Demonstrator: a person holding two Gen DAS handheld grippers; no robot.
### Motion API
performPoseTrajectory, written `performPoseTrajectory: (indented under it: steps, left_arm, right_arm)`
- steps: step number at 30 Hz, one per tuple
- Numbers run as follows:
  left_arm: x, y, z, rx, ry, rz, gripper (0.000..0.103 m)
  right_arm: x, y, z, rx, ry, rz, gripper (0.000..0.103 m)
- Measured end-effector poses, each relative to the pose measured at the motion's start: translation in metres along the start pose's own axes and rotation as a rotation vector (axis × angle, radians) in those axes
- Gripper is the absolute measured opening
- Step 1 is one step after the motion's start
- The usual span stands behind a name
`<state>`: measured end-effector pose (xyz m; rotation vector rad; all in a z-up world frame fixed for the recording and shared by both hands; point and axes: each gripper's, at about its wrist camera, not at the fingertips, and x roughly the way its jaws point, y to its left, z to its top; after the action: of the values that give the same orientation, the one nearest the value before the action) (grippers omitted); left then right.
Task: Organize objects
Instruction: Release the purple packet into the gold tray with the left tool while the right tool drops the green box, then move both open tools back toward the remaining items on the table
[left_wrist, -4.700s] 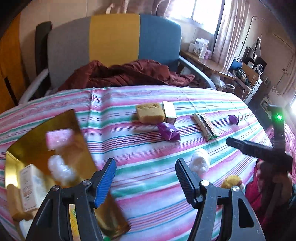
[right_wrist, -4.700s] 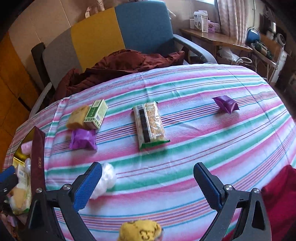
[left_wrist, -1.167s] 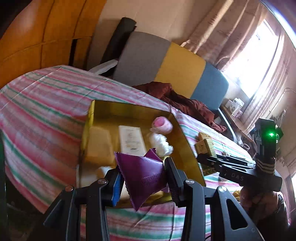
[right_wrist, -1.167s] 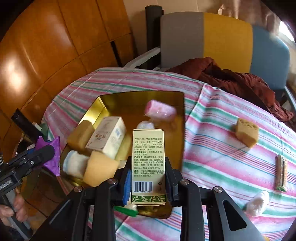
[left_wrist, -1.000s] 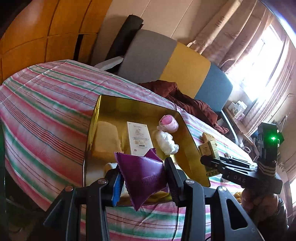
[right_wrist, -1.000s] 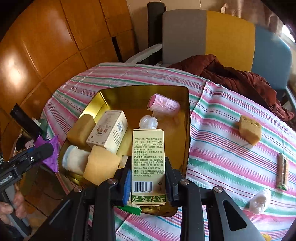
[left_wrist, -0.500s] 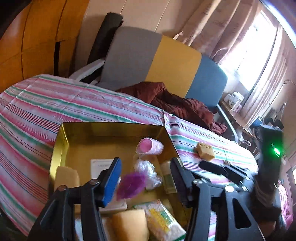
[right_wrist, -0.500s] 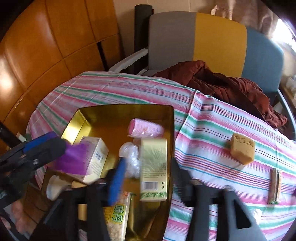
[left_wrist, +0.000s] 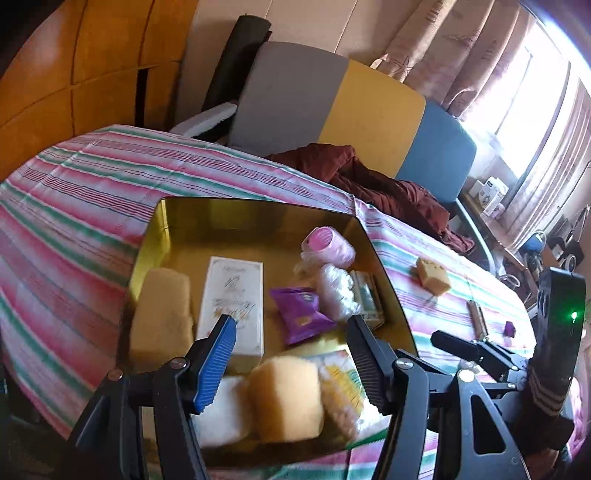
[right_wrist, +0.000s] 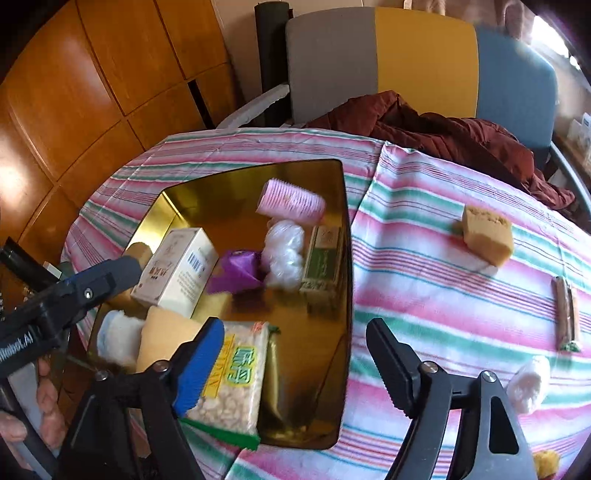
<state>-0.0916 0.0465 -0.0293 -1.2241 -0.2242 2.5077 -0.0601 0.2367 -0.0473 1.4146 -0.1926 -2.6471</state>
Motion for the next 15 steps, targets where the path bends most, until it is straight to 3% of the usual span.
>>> performPoseTrajectory:
  steps: [9,15]
  left_arm:
    - [-0.028,0.002,-0.014,0.018,-0.057,0.078,0.063]
    - [-0.036,-0.002,-0.021,0.058,-0.074,0.114,0.063]
  right_arm:
    - [-0.015,0.017,-0.013,-0.028,-0.037,-0.001,0.098]
    - [-0.023,0.024,-0.025,-0.04,-0.062,-0.009,0.1]
